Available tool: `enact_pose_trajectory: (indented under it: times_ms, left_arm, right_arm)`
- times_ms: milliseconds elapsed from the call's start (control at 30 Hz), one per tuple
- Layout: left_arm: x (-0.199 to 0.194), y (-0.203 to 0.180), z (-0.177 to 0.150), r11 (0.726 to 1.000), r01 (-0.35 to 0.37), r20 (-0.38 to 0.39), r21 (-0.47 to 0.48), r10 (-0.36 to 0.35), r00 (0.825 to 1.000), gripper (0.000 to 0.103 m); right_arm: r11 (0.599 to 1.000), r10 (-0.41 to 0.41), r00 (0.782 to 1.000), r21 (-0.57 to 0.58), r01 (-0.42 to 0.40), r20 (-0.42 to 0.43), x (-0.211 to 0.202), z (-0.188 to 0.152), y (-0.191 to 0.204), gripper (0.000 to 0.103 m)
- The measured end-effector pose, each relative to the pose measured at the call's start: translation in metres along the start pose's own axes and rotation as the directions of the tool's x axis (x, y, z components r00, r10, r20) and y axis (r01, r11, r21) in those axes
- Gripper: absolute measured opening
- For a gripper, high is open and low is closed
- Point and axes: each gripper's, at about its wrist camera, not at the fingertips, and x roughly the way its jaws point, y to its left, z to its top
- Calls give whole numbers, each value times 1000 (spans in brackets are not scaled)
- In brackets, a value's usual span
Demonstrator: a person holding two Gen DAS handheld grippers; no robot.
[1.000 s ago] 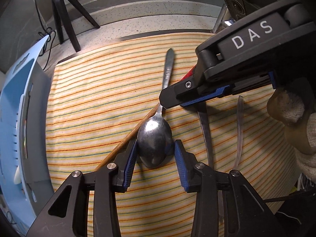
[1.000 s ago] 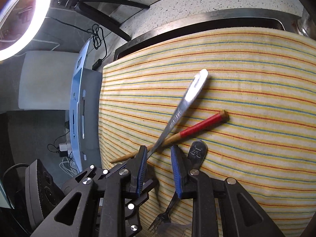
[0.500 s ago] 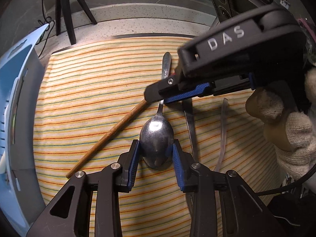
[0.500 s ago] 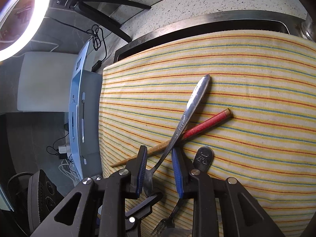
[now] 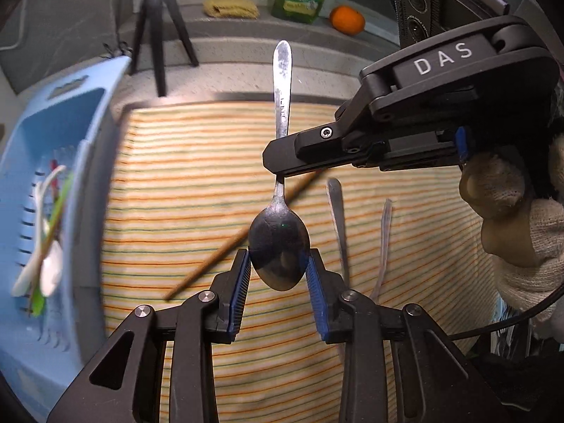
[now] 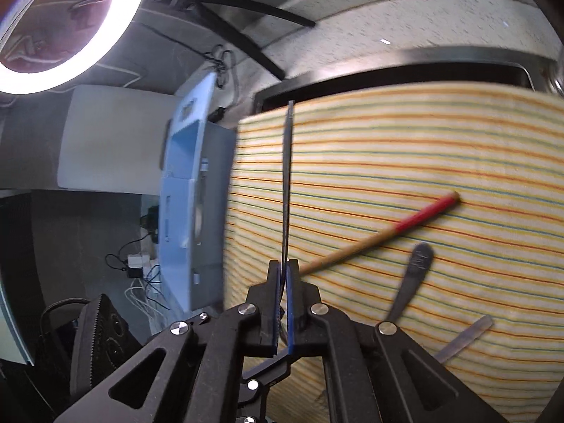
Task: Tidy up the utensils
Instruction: 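Lift the metal spoon with the left tool and drop it into the basket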
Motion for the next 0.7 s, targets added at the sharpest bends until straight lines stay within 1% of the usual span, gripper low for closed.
enact_pose_trajectory:
  times_ms: [167, 267, 367, 467, 567, 700]
  left_arm:
    - [-40, 38, 9, 999, -38, 65, -23, 40, 997, 30]
    - [-55, 65, 9, 997, -72, 75, -40, 75, 994, 30]
    - [-58, 94, 2, 992, -105, 52, -69, 109, 993, 30]
    - [-56, 120, -6, 987, -112, 20, -113, 115, 993, 30]
    - [-53, 145, -9, 982, -106, -10, -155, 105, 994, 30]
    - [-44, 164, -9, 977, -134, -50, -165, 127, 991, 30]
  right_arm:
    - [997, 56, 998, -59, -55, 16, 5, 8, 52, 2]
    - [993, 91, 996, -82, -90, 2, 21, 18, 82, 2]
    - [990, 95, 995, -105, -97, -19, 47, 25, 110, 2]
    - [990, 82, 995, -113, -88, -58, 82, 30, 131, 2]
    - [993, 80, 992, -77, -88, -102, 115, 32, 139, 2]
    - [996, 67, 989, -43, -74, -135, 150, 39, 145, 2]
